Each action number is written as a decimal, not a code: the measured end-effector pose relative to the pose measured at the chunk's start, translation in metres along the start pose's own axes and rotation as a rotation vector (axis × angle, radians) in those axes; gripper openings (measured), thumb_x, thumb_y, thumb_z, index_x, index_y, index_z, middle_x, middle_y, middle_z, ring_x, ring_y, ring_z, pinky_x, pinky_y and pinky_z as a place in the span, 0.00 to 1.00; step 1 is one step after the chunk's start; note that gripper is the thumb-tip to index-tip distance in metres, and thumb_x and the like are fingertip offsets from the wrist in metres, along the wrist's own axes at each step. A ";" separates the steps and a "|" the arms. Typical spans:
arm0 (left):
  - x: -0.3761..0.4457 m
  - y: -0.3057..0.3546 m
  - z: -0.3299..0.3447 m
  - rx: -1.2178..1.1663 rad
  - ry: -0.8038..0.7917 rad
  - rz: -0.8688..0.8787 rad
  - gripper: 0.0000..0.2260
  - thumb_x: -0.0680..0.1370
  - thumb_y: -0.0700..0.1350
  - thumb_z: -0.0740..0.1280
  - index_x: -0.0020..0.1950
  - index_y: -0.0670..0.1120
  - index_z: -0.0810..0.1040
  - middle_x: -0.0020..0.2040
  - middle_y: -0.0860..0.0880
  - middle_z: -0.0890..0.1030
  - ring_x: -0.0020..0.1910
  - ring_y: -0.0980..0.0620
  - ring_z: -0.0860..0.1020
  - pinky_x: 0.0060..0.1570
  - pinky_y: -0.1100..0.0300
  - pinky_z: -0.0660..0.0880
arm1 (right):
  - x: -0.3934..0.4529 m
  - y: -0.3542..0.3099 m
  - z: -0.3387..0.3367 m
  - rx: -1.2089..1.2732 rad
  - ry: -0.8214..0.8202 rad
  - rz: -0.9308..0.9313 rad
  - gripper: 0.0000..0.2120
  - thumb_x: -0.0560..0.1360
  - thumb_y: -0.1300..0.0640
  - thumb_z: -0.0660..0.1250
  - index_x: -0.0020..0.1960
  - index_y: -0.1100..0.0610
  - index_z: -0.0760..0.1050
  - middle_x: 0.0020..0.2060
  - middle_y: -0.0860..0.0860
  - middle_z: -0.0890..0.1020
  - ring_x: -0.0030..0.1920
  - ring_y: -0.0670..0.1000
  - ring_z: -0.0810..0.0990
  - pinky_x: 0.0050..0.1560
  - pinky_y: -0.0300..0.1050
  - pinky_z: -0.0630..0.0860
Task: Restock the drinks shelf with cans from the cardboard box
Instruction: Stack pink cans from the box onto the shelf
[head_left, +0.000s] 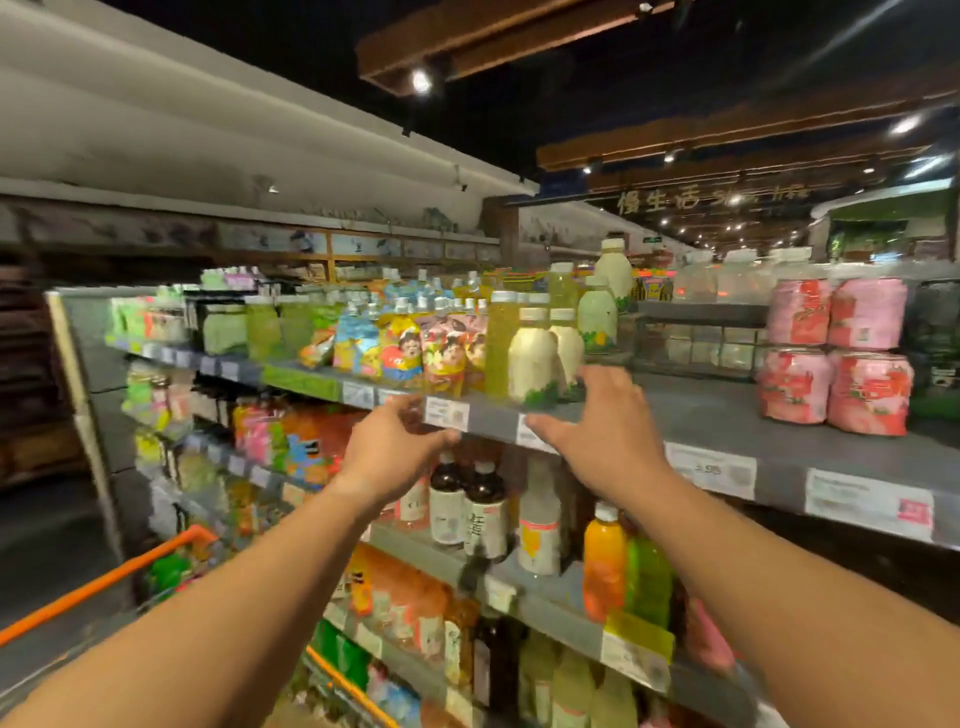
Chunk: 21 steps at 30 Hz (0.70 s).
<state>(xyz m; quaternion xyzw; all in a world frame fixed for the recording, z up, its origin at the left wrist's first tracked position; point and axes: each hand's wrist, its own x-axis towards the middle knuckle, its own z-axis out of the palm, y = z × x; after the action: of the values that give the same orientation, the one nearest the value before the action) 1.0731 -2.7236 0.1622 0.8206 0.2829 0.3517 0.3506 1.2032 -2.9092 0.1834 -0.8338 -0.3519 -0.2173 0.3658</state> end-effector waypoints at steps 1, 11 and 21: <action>-0.011 -0.022 -0.015 0.046 0.014 -0.023 0.34 0.71 0.56 0.78 0.73 0.48 0.73 0.67 0.49 0.79 0.63 0.50 0.78 0.64 0.54 0.75 | -0.013 -0.016 0.021 0.019 -0.032 -0.030 0.33 0.70 0.39 0.73 0.66 0.56 0.70 0.62 0.55 0.73 0.64 0.57 0.70 0.64 0.50 0.67; -0.148 -0.240 -0.089 0.198 0.031 -0.454 0.35 0.71 0.58 0.77 0.74 0.46 0.72 0.68 0.47 0.79 0.67 0.46 0.76 0.65 0.55 0.73 | -0.210 -0.138 0.232 0.126 -0.545 -0.103 0.34 0.70 0.36 0.70 0.68 0.55 0.68 0.63 0.53 0.71 0.65 0.56 0.69 0.64 0.50 0.68; -0.238 -0.375 -0.078 0.161 0.019 -0.752 0.27 0.69 0.58 0.78 0.65 0.53 0.79 0.58 0.51 0.85 0.60 0.47 0.81 0.58 0.54 0.77 | -0.314 -0.136 0.344 0.083 -0.882 -0.102 0.32 0.73 0.39 0.68 0.69 0.57 0.68 0.63 0.54 0.72 0.66 0.57 0.68 0.65 0.50 0.67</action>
<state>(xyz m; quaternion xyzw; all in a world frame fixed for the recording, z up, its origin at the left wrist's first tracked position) 0.7902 -2.6405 -0.1792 0.6811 0.5939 0.1828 0.3871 0.9309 -2.7150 -0.1682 -0.8128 -0.5234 0.1558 0.2025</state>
